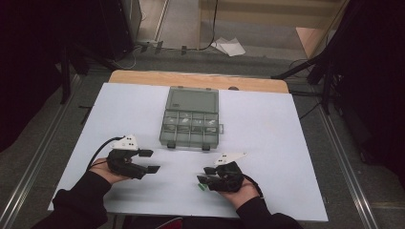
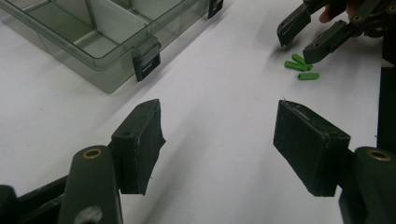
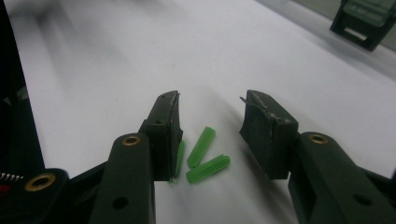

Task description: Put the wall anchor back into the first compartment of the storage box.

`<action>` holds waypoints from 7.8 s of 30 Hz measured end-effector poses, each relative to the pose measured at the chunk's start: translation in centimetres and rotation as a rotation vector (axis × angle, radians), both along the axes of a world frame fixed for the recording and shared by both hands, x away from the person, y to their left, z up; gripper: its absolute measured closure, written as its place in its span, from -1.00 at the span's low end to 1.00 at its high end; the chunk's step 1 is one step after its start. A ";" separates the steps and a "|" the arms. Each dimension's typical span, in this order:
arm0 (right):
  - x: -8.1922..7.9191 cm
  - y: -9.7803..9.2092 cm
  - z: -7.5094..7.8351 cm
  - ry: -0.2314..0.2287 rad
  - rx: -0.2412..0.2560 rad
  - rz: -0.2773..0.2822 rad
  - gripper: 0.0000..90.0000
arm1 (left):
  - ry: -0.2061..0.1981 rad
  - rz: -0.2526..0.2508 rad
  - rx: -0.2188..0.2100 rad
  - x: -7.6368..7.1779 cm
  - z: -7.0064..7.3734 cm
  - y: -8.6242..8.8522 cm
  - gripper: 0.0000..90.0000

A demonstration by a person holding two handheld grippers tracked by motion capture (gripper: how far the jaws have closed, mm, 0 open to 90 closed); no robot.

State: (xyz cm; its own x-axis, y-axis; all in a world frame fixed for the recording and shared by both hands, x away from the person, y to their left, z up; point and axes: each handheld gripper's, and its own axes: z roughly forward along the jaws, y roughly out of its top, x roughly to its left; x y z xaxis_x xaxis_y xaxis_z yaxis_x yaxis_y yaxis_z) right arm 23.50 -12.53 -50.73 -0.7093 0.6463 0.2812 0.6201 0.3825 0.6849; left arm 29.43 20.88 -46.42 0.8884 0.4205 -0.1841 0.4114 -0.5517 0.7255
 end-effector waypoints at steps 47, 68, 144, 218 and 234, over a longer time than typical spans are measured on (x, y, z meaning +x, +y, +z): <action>0.3 0.6 0.5 -0.019 -0.030 -0.037 0.89 | 0.003 0.010 -0.008 0.0 -0.1 0.3 -0.29; 3.7 0.8 0.9 0.032 0.011 0.000 0.90 | -0.009 0.008 -0.010 0.2 -0.3 0.6 -0.30; 13.4 5.0 7.5 -0.021 0.099 -0.033 0.90 | -0.002 0.017 -0.007 0.0 -0.3 1.1 -0.45; 19.9 10.3 3.3 0.049 0.031 -0.130 0.53 | -0.001 -0.007 0.015 0.1 -0.3 0.6 -0.45; 17.3 9.2 5.2 -0.025 0.059 -0.022 -0.12 | -0.002 -0.007 0.017 0.1 -0.3 0.7 -0.45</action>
